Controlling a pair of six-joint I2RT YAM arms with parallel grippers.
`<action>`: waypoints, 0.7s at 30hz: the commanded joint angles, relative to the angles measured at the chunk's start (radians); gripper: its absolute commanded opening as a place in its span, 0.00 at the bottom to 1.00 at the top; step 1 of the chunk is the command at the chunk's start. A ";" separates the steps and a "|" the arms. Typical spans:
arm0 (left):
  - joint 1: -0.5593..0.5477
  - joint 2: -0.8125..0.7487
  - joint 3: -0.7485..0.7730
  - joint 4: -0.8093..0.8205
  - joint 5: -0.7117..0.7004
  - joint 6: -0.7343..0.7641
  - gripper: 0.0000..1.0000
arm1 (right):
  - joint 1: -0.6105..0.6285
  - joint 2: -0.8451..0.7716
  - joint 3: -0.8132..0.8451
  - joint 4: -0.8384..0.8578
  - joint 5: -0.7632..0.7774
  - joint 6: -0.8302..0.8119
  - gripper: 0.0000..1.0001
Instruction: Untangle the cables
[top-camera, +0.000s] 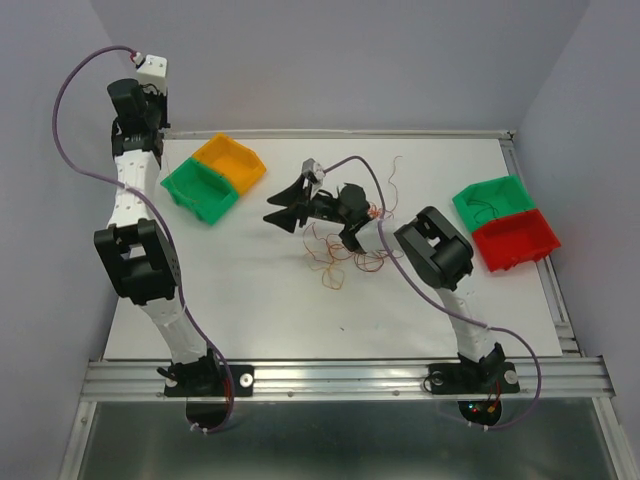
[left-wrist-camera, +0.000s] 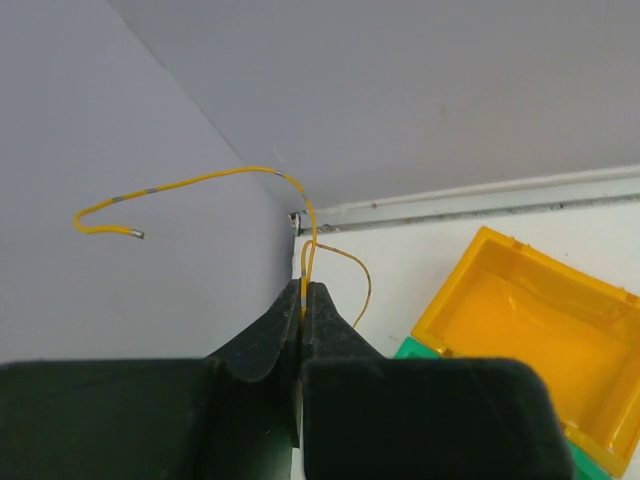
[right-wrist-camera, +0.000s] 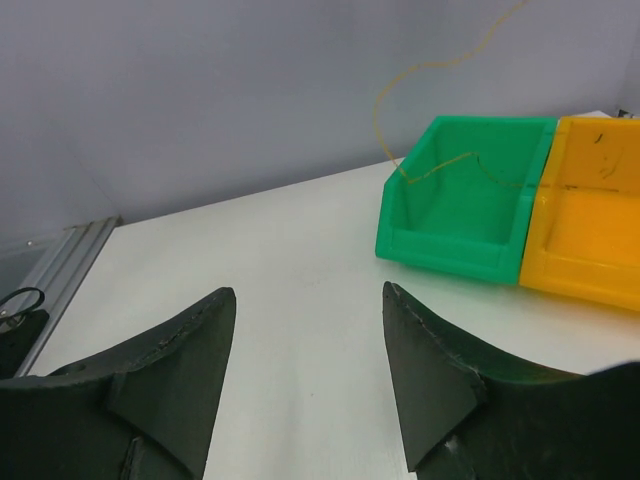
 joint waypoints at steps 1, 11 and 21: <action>-0.004 -0.024 0.002 0.172 -0.101 -0.073 0.00 | -0.002 -0.059 -0.069 0.093 0.022 -0.010 0.66; -0.026 -0.070 -0.355 0.690 -0.134 0.014 0.00 | 0.000 -0.098 -0.152 0.141 0.030 -0.016 0.66; -0.027 -0.133 -0.526 0.807 -0.046 -0.043 0.00 | -0.002 -0.136 -0.230 0.179 0.046 -0.025 0.66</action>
